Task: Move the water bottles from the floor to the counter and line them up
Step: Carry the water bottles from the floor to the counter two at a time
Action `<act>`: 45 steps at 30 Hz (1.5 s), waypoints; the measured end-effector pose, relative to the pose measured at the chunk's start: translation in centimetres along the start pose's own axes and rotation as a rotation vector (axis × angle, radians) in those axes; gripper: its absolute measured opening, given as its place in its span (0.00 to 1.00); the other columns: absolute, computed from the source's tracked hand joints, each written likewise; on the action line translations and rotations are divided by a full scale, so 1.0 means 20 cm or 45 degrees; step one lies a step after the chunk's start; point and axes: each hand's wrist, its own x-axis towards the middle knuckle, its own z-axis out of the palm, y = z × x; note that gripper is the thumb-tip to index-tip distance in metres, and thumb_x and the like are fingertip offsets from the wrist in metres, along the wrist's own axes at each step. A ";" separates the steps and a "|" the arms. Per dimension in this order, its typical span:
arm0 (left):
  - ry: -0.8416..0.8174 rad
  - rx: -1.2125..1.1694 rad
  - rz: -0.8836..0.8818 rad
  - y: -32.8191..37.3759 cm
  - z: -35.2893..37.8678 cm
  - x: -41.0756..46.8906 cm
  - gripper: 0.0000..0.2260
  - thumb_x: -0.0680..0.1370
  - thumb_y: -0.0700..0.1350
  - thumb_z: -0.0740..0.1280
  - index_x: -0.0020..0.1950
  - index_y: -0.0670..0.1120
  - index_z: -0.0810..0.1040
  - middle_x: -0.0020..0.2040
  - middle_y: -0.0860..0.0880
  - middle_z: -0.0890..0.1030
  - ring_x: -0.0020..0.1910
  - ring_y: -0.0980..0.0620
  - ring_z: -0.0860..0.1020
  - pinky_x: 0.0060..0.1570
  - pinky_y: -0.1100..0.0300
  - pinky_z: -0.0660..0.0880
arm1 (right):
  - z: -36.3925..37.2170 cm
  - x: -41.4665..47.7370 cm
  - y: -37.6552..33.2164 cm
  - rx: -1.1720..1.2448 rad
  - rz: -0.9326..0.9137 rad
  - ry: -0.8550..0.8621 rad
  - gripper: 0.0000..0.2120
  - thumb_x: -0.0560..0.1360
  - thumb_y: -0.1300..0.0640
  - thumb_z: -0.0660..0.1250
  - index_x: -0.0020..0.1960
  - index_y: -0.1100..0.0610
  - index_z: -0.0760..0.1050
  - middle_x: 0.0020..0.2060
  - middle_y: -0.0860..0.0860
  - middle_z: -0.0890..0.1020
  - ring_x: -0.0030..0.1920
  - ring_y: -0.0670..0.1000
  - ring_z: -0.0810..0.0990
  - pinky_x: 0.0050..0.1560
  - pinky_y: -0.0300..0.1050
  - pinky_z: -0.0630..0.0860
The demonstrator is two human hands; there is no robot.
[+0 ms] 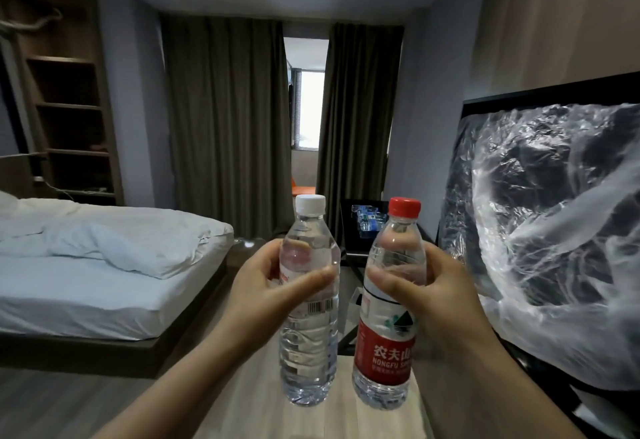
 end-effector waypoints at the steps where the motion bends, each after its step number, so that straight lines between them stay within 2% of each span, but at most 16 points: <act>1: 0.003 0.000 -0.009 -0.06 -0.01 0.06 0.18 0.64 0.60 0.76 0.49 0.57 0.79 0.47 0.50 0.85 0.45 0.52 0.85 0.41 0.60 0.81 | 0.02 0.06 0.04 -0.008 0.004 -0.014 0.32 0.57 0.35 0.79 0.58 0.43 0.77 0.45 0.51 0.86 0.45 0.53 0.86 0.47 0.60 0.82; 4: 0.014 -0.001 -0.023 -0.23 -0.05 0.26 0.19 0.63 0.60 0.77 0.50 0.55 0.80 0.47 0.49 0.85 0.45 0.51 0.84 0.44 0.53 0.82 | 0.09 0.25 0.17 -0.027 0.033 -0.010 0.29 0.57 0.36 0.79 0.55 0.42 0.78 0.46 0.49 0.86 0.46 0.52 0.86 0.47 0.57 0.82; 9: -0.002 -0.019 -0.043 -0.48 -0.18 0.63 0.20 0.61 0.60 0.77 0.49 0.57 0.80 0.47 0.51 0.85 0.45 0.52 0.84 0.46 0.52 0.82 | 0.26 0.59 0.31 -0.124 0.031 0.045 0.24 0.58 0.37 0.79 0.51 0.40 0.78 0.44 0.41 0.85 0.42 0.41 0.85 0.36 0.33 0.79; 16: -0.008 -0.035 -0.077 -0.80 -0.31 1.12 0.19 0.60 0.61 0.76 0.48 0.58 0.80 0.46 0.55 0.85 0.44 0.57 0.84 0.40 0.64 0.79 | 0.45 1.05 0.51 -0.147 0.078 0.096 0.20 0.59 0.40 0.76 0.49 0.42 0.79 0.42 0.41 0.86 0.41 0.42 0.85 0.35 0.31 0.78; 20: -0.017 -0.046 -0.121 -0.99 -0.33 1.38 0.23 0.59 0.62 0.76 0.49 0.53 0.81 0.46 0.54 0.85 0.44 0.56 0.84 0.42 0.61 0.78 | 0.52 1.30 0.67 -0.150 0.082 0.111 0.17 0.60 0.41 0.76 0.48 0.40 0.80 0.42 0.42 0.86 0.42 0.43 0.85 0.35 0.32 0.78; 23: -0.018 -0.033 -0.125 -1.13 -0.32 1.58 0.21 0.58 0.61 0.76 0.48 0.54 0.81 0.45 0.54 0.85 0.44 0.56 0.84 0.41 0.63 0.78 | 0.55 1.50 0.81 -0.140 0.066 0.128 0.17 0.59 0.40 0.76 0.47 0.37 0.79 0.43 0.40 0.85 0.42 0.41 0.85 0.35 0.30 0.77; 29: -0.007 -0.021 -0.156 -1.39 -0.28 1.99 0.24 0.59 0.60 0.76 0.50 0.51 0.82 0.47 0.52 0.86 0.47 0.53 0.84 0.50 0.50 0.81 | 0.55 1.93 1.11 -0.140 0.048 0.111 0.20 0.60 0.37 0.77 0.49 0.38 0.79 0.44 0.39 0.85 0.45 0.40 0.84 0.37 0.30 0.78; 34: 0.011 0.010 -0.189 -1.60 -0.23 2.31 0.23 0.58 0.60 0.76 0.50 0.52 0.82 0.46 0.53 0.86 0.46 0.55 0.84 0.49 0.54 0.81 | 0.54 2.28 1.31 -0.152 0.059 0.113 0.18 0.61 0.37 0.76 0.49 0.38 0.79 0.44 0.39 0.85 0.44 0.39 0.84 0.36 0.27 0.76; 41: -0.037 0.010 -0.243 -1.94 -0.25 2.73 0.22 0.60 0.59 0.76 0.50 0.51 0.82 0.46 0.51 0.86 0.46 0.53 0.84 0.51 0.49 0.81 | 0.62 2.71 1.60 -0.162 0.126 0.113 0.19 0.60 0.37 0.76 0.49 0.40 0.80 0.44 0.41 0.85 0.44 0.40 0.84 0.36 0.30 0.77; 45: -0.066 -0.013 -0.260 -2.18 -0.30 3.00 0.22 0.60 0.59 0.76 0.50 0.51 0.82 0.46 0.52 0.86 0.46 0.53 0.84 0.49 0.51 0.81 | 0.73 2.95 1.78 -0.167 0.164 0.180 0.18 0.61 0.39 0.77 0.49 0.40 0.80 0.45 0.39 0.85 0.45 0.39 0.84 0.36 0.29 0.77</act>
